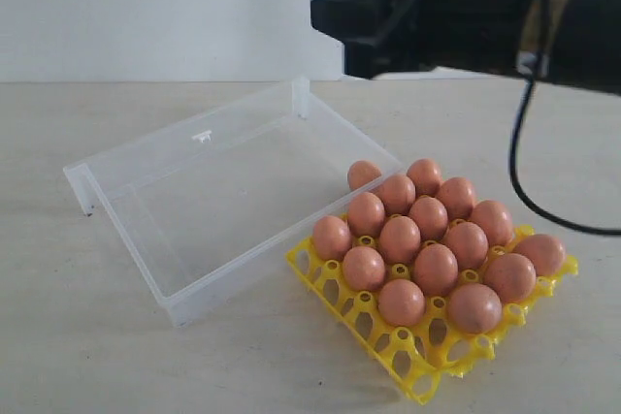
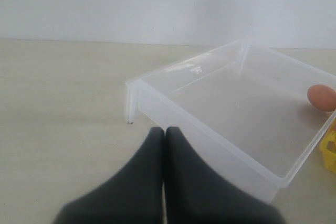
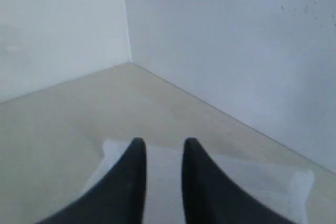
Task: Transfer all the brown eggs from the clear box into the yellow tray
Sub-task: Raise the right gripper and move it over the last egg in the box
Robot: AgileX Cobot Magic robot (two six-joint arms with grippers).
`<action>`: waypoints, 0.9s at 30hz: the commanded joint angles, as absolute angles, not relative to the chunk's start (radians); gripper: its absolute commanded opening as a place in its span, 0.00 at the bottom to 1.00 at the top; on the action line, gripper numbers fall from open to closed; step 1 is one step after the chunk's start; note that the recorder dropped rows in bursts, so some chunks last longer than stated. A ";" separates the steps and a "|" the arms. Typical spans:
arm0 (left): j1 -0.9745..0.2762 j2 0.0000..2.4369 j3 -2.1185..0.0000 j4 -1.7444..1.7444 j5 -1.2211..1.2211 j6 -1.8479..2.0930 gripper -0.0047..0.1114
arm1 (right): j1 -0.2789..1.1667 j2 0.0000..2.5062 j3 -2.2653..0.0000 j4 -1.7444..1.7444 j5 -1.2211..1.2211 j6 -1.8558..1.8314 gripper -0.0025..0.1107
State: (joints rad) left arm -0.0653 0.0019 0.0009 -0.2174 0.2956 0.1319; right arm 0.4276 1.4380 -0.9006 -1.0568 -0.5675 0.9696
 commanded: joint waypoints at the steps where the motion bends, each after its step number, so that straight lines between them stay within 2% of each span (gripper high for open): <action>1: -0.071 0.000 0.000 -0.222 0.296 0.132 0.00 | 0.641 1.510 -1.113 -1.279 0.041 1.164 0.02; 5: -0.071 0.000 0.000 -0.222 0.296 0.132 0.00 | 0.732 1.664 -1.259 -1.174 0.361 0.971 0.02; 10: -0.071 0.000 0.000 -0.222 0.296 0.132 0.00 | 0.732 1.915 -1.556 -0.476 0.878 0.168 0.02; 12: -0.071 0.000 0.000 -0.222 0.296 0.132 0.00 | 0.725 2.011 -1.679 -0.290 1.040 0.017 0.02; 18: -0.071 0.000 0.000 -0.222 0.296 0.132 0.00 | 0.727 2.171 -1.987 -0.170 1.139 -0.008 0.03; 20: -0.071 0.000 0.000 -0.222 0.296 0.132 0.00 | 0.719 2.210 -2.052 -0.185 1.186 0.019 0.10; 26: -0.071 0.000 0.000 -0.222 0.296 0.132 0.00 | 0.693 2.292 -2.128 -0.204 1.221 0.147 0.46; 27: -0.071 0.000 0.000 -0.222 0.296 0.132 0.00 | 0.690 2.298 -2.128 -0.206 1.221 0.150 0.49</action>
